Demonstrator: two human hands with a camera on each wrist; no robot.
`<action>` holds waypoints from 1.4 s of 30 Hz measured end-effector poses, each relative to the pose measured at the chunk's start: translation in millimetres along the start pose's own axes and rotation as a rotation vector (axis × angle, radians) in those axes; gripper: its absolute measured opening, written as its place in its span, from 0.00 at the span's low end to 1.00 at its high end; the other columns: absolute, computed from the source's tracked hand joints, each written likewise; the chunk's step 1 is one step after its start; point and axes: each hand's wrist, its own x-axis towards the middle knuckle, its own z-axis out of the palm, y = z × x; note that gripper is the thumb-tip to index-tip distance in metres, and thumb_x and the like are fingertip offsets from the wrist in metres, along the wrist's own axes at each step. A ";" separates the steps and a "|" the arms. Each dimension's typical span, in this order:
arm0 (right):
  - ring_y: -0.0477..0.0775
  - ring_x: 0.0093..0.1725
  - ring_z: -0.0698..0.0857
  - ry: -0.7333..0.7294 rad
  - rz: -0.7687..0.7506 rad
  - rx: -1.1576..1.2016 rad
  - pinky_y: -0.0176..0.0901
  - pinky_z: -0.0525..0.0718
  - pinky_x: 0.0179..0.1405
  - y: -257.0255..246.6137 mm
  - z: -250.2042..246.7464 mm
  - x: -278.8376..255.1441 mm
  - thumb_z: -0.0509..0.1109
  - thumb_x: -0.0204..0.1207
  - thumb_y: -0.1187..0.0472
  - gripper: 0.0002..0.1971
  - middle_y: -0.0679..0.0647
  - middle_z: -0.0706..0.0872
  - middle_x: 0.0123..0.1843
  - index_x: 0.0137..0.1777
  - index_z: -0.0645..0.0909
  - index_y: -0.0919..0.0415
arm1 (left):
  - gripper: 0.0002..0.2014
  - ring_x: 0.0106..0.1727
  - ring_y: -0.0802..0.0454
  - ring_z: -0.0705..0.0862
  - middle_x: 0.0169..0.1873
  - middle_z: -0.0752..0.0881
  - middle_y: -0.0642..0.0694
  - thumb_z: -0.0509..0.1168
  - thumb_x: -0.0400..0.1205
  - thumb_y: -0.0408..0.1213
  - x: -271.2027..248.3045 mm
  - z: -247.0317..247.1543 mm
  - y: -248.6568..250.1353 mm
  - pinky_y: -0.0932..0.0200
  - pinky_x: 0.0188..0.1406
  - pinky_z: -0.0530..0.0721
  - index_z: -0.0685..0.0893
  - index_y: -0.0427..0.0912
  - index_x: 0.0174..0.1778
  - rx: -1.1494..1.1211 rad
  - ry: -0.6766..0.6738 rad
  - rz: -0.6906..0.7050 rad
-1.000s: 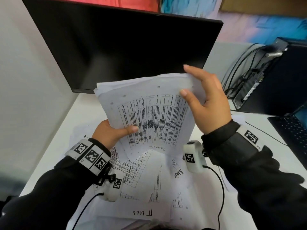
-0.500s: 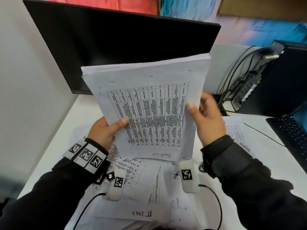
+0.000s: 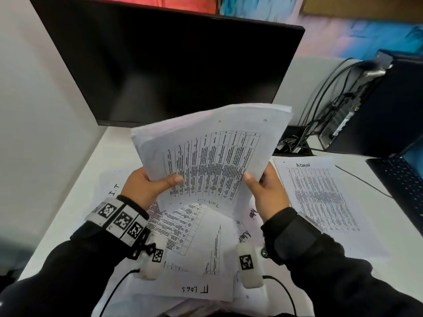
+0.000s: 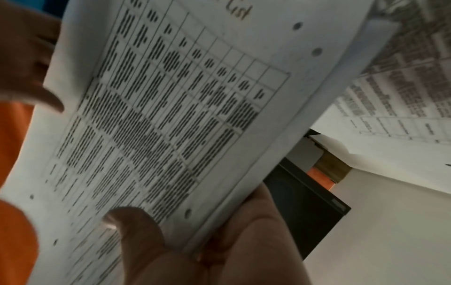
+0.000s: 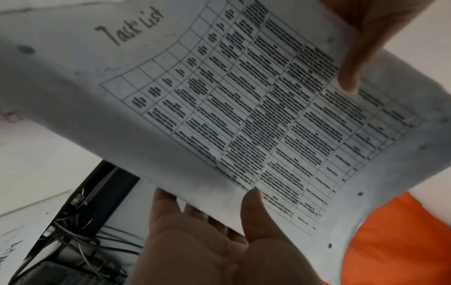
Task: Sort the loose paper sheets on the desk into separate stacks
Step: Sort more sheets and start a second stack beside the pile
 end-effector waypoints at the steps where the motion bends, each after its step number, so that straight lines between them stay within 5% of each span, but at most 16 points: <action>1: 0.34 0.59 0.80 0.007 -0.011 0.007 0.42 0.79 0.64 -2.4 -0.2 0.6 0.65 0.80 0.64 0.18 0.41 0.83 0.60 0.67 0.70 0.48 | 0.16 0.44 0.67 0.81 0.37 0.85 0.62 0.76 0.67 0.40 -1.3 0.5 -3.4 0.70 0.38 0.74 0.79 0.63 0.42 0.016 -0.004 0.013; 4: 0.31 0.57 0.81 0.065 -0.146 0.044 0.35 0.78 0.59 -24.7 -1.3 5.1 0.65 0.78 0.69 0.24 0.38 0.81 0.58 0.69 0.66 0.48 | 0.16 0.46 0.68 0.81 0.40 0.85 0.63 0.76 0.68 0.38 1.2 -1.5 -9.8 0.71 0.39 0.75 0.80 0.63 0.43 0.050 0.004 0.024; 8: 0.35 0.66 0.76 0.121 -0.531 0.033 0.35 0.75 0.68 -64.6 -8.2 8.3 0.64 0.76 0.78 0.37 0.23 0.72 0.64 0.78 0.52 0.52 | 0.13 0.42 0.72 0.81 0.30 0.85 0.68 0.75 0.70 0.39 2.2 0.1 -11.9 0.74 0.38 0.74 0.81 0.64 0.41 0.018 0.025 -0.008; 11: 0.30 0.71 0.67 0.075 -0.668 -0.229 0.25 0.62 0.73 -76.0 -11.2 12.9 0.66 0.78 0.69 0.29 0.35 0.69 0.69 0.75 0.60 0.47 | 0.12 0.38 0.73 0.83 0.28 0.87 0.67 0.75 0.70 0.38 1.4 1.4 -10.2 0.74 0.38 0.74 0.82 0.61 0.41 -0.030 0.046 -0.034; 13: 0.26 0.65 0.69 0.096 -0.642 -0.335 0.18 0.64 0.67 -73.5 -13.1 16.3 0.65 0.79 0.60 0.21 0.41 0.74 0.64 0.69 0.68 0.44 | 0.13 0.35 0.77 0.84 0.28 0.86 0.72 0.76 0.66 0.42 1.5 0.3 -9.7 0.77 0.35 0.76 0.82 0.60 0.42 0.005 0.002 -0.031; 16: 0.33 0.68 0.70 0.165 -0.636 -0.308 0.27 0.66 0.71 -70.9 -13.3 16.2 0.63 0.81 0.60 0.20 0.32 0.71 0.65 0.71 0.67 0.46 | 0.14 0.34 0.78 0.83 0.27 0.85 0.72 0.76 0.66 0.43 0.0 1.8 -6.5 0.79 0.33 0.78 0.80 0.61 0.41 0.092 -0.058 -0.019; 20: 0.25 0.57 0.70 0.131 -0.708 -0.391 0.14 0.64 0.60 -69.6 -13.7 13.0 0.63 0.81 0.65 0.23 0.49 0.74 0.56 0.72 0.67 0.44 | 0.10 0.38 0.65 0.85 0.26 0.87 0.45 0.73 0.72 0.40 -1.3 6.5 0.4 0.48 0.55 0.82 0.86 0.42 0.47 0.099 0.064 -0.040; 21: 0.23 0.54 0.69 0.122 -0.688 -0.421 0.12 0.64 0.56 -69.0 -14.3 13.7 0.64 0.80 0.65 0.21 0.53 0.75 0.54 0.69 0.70 0.43 | 0.11 0.40 0.64 0.86 0.29 0.88 0.47 0.72 0.72 0.42 -0.9 6.8 0.7 0.47 0.57 0.81 0.86 0.44 0.48 0.087 0.076 -0.029; 25: 0.29 0.62 0.73 0.180 -0.591 -0.345 0.20 0.69 0.63 -67.9 -18.6 18.9 0.62 0.79 0.69 0.22 0.37 0.75 0.60 0.66 0.71 0.43 | 0.09 0.48 0.66 0.86 0.44 0.89 0.62 0.61 0.82 0.37 7.0 7.4 -7.0 0.71 0.46 0.82 0.81 0.55 0.54 -0.116 0.068 0.023; 27: 0.38 0.65 0.76 0.179 -0.560 -0.309 0.33 0.74 0.68 -69.9 -18.1 17.5 0.60 0.79 0.71 0.22 0.31 0.74 0.62 0.67 0.71 0.45 | 0.12 0.53 0.68 0.84 0.48 0.88 0.63 0.58 0.84 0.35 9.7 9.8 -8.6 0.71 0.50 0.82 0.80 0.54 0.59 -0.072 0.053 0.032; 31: 0.37 0.61 0.79 0.193 -0.532 -0.221 0.44 0.80 0.66 -80.3 -12.7 15.6 0.58 0.79 0.74 0.22 0.29 0.76 0.60 0.67 0.72 0.49 | 0.15 0.56 0.70 0.82 0.53 0.84 0.63 0.56 0.85 0.36 12.9 14.4 -2.4 0.71 0.55 0.80 0.77 0.56 0.64 -0.034 0.113 0.120; 34: 0.38 0.64 0.78 0.186 -0.580 -0.115 0.43 0.79 0.68 -86.3 -7.6 14.0 0.58 0.79 0.76 0.24 0.33 0.75 0.64 0.70 0.68 0.54 | 0.12 0.48 0.76 0.82 0.48 0.84 0.64 0.55 0.86 0.37 11.1 14.5 6.5 0.80 0.42 0.79 0.74 0.64 0.54 -0.025 0.182 0.185; 36: 0.39 0.74 0.69 0.189 -0.613 -0.116 0.35 0.66 0.77 -84.0 -3.9 13.1 0.58 0.77 0.78 0.30 0.37 0.67 0.72 0.76 0.60 0.58 | 0.09 0.46 0.78 0.81 0.46 0.83 0.65 0.54 0.86 0.38 8.3 14.4 4.8 0.79 0.41 0.79 0.73 0.59 0.54 -0.026 0.202 0.187; 38: 0.46 0.81 0.60 0.186 -0.600 -0.122 0.40 0.59 0.82 -75.8 0.0 14.1 0.59 0.76 0.79 0.37 0.41 0.58 0.78 0.81 0.49 0.59 | 0.07 0.44 0.81 0.79 0.46 0.81 0.66 0.53 0.87 0.39 5.8 14.9 -2.0 0.79 0.42 0.77 0.71 0.53 0.58 -0.016 0.200 0.163; 40: 0.52 0.79 0.66 0.154 -0.507 -0.052 0.49 0.67 0.79 -65.1 1.2 18.4 0.60 0.77 0.78 0.39 0.45 0.57 0.81 0.82 0.45 0.56 | 0.08 0.43 0.85 0.77 0.48 0.79 0.66 0.52 0.87 0.40 3.7 15.2 -9.4 0.86 0.40 0.74 0.70 0.53 0.60 0.008 0.185 0.139; 42: 0.46 0.72 0.75 0.114 -0.342 0.008 0.45 0.74 0.74 -53.9 1.6 23.2 0.62 0.78 0.75 0.35 0.48 0.70 0.76 0.81 0.54 0.54 | 0.09 0.43 0.86 0.77 0.48 0.79 0.66 0.52 0.87 0.38 3.2 14.9 -13.5 0.88 0.37 0.72 0.71 0.54 0.60 0.008 0.172 0.109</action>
